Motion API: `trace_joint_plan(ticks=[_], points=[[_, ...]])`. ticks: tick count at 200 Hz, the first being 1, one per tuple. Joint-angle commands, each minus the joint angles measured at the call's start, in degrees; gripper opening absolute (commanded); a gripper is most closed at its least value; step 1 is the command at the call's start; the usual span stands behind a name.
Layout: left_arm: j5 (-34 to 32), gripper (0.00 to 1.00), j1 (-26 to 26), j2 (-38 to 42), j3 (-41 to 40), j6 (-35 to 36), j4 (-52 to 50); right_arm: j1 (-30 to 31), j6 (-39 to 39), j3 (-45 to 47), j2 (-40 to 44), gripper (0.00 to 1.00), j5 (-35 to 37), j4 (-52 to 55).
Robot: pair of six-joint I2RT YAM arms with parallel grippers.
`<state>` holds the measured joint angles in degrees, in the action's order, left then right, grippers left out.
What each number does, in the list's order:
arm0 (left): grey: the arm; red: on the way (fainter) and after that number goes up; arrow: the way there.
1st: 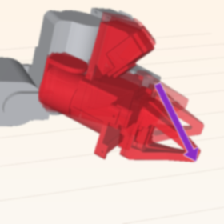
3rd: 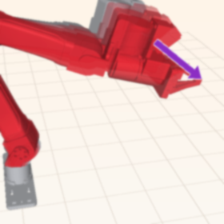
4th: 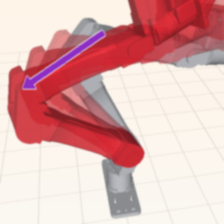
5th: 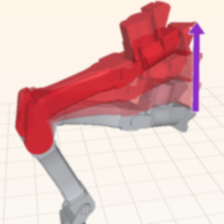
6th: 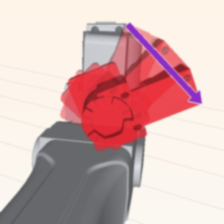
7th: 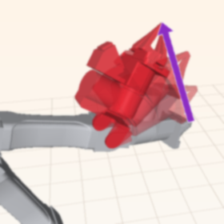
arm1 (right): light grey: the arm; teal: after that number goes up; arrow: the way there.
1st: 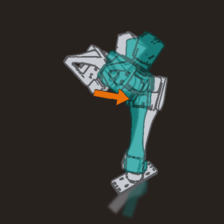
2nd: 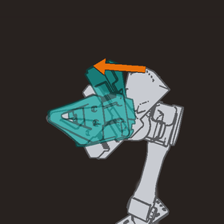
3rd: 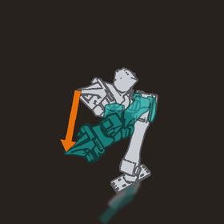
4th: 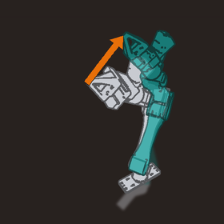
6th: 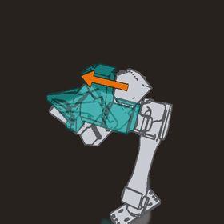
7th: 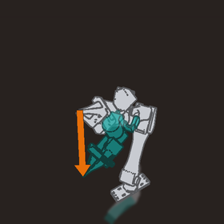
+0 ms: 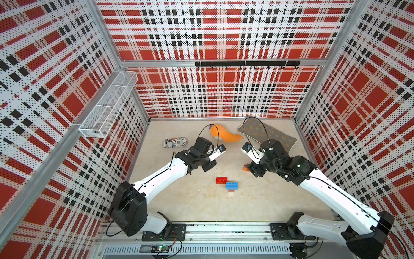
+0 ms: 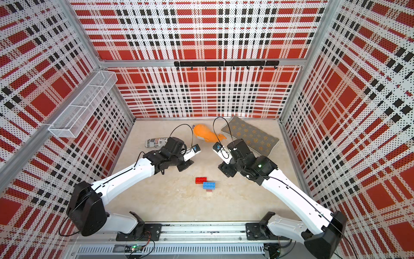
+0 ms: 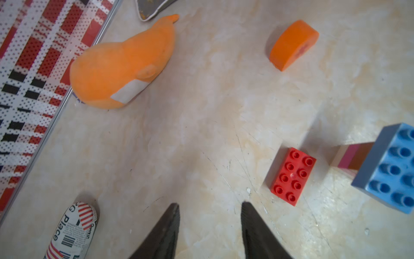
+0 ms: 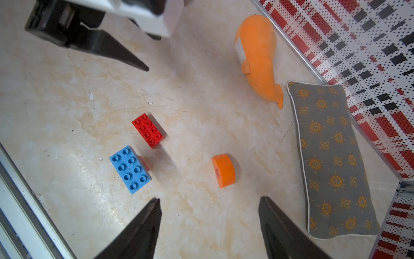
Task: Assemble an ice cream with lego
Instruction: Pick up the lego brick from the center of the board.
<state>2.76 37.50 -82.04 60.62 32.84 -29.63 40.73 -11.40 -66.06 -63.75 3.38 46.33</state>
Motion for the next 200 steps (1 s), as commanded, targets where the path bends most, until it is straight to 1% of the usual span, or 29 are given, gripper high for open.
trace_joint_plan(ticks=[1,27,84,143,200], points=[[0.20,0.48,3.59,0.28,-1.35,7.31,-3.33,-0.30,1.46,0.72,0.51,0.74,-0.26,-0.98],[-0.48,0.48,5.26,-1.93,-2.85,9.11,-3.33,-0.30,1.71,0.85,0.23,0.74,-0.30,-0.82],[1.72,0.47,6.52,-6.65,-3.47,10.98,-2.45,-0.30,1.64,0.94,-0.77,0.74,0.14,0.08],[3.17,0.47,8.55,-11.55,-2.40,10.49,-3.66,-0.35,1.12,1.38,-2.30,0.74,-0.30,0.08],[1.19,0.49,8.82,-13.97,-0.99,9.98,-3.62,-0.34,0.94,1.55,-3.05,0.75,-1.20,0.23]])
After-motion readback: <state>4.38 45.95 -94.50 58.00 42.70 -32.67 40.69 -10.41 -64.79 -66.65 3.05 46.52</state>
